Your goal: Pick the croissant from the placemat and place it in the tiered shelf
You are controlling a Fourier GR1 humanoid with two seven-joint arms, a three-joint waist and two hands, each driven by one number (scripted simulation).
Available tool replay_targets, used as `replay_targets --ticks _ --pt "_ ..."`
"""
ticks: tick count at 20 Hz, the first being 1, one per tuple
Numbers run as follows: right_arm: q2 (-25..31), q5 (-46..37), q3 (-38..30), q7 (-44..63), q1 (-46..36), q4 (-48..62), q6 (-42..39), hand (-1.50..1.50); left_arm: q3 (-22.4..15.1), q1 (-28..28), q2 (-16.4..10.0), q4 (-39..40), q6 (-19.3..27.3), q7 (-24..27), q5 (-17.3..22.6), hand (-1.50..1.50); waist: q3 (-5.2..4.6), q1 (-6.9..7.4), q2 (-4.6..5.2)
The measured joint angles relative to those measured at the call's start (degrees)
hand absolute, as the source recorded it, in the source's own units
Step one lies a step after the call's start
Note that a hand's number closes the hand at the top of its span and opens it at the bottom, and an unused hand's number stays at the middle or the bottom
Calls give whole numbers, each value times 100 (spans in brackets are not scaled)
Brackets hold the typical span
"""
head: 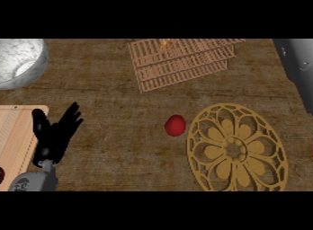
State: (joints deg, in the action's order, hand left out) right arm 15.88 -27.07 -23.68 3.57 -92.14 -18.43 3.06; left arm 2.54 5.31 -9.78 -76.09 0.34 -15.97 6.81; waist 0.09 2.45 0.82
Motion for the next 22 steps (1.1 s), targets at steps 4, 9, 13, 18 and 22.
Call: replay_targets --ticks 4,9,13,18,22 --pt "119 421 -417 57 -67 -13 81 -150 50 -45 -30 5 -50 75 29 0 -3 -15 -11" --pt "460 578 -647 127 -42 -71 516 -150 46 -45 -38 -66 -26 -84 21 0 -8 -43 -16" --pt "870 565 -736 290 -8 -43 874 -150 62 -102 -51 -87 -92 -43 52 0 -9 -43 -11" --pt "1473 790 -1031 342 175 6 921 -150 62 -122 -35 -152 -40 -59 13 0 -2 -50 -8" --pt "2085 993 -1225 404 323 108 443 -150 66 -246 -49 -243 -101 -67 46 0 -1 -42 -5"
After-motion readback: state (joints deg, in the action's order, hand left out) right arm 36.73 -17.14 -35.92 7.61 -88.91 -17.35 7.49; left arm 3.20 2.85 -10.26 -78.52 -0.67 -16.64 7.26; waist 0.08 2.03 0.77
